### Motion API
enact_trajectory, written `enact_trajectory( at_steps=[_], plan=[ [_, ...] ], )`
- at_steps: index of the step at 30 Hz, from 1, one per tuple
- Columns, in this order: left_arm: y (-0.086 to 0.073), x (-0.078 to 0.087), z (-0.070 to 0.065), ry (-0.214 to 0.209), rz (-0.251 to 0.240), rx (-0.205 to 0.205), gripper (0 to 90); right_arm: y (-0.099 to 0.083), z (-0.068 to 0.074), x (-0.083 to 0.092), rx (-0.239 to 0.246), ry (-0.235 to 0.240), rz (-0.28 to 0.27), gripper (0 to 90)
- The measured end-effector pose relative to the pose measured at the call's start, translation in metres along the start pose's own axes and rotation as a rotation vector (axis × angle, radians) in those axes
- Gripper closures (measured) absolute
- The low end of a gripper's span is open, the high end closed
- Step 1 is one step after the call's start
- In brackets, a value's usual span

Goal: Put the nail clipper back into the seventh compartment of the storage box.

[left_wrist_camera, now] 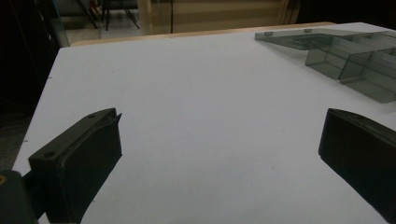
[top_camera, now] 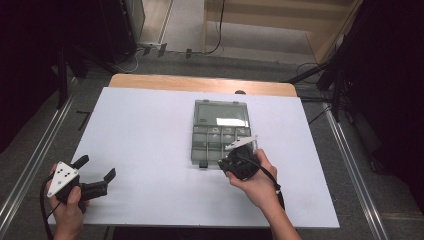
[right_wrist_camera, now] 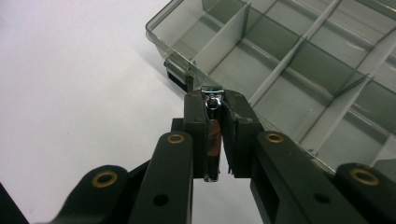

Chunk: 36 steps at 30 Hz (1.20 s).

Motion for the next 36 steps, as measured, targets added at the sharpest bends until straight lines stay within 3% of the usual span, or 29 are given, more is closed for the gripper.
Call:
enact_trajectory(
  at_steps=[36],
  plan=[
    [0.0,0.0,0.0,-0.002,-0.003,0.001,0.0,0.013,-0.017,0.015,-0.031,-0.03,-0.035,82.6]
  ],
)
Point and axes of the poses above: each handheld gripper's, and its own axes: x roughly backward along the jaws, y roughly out of its top, z roughly to its left, the point moved 5 cm from there along -x, roughly forward along the jaws
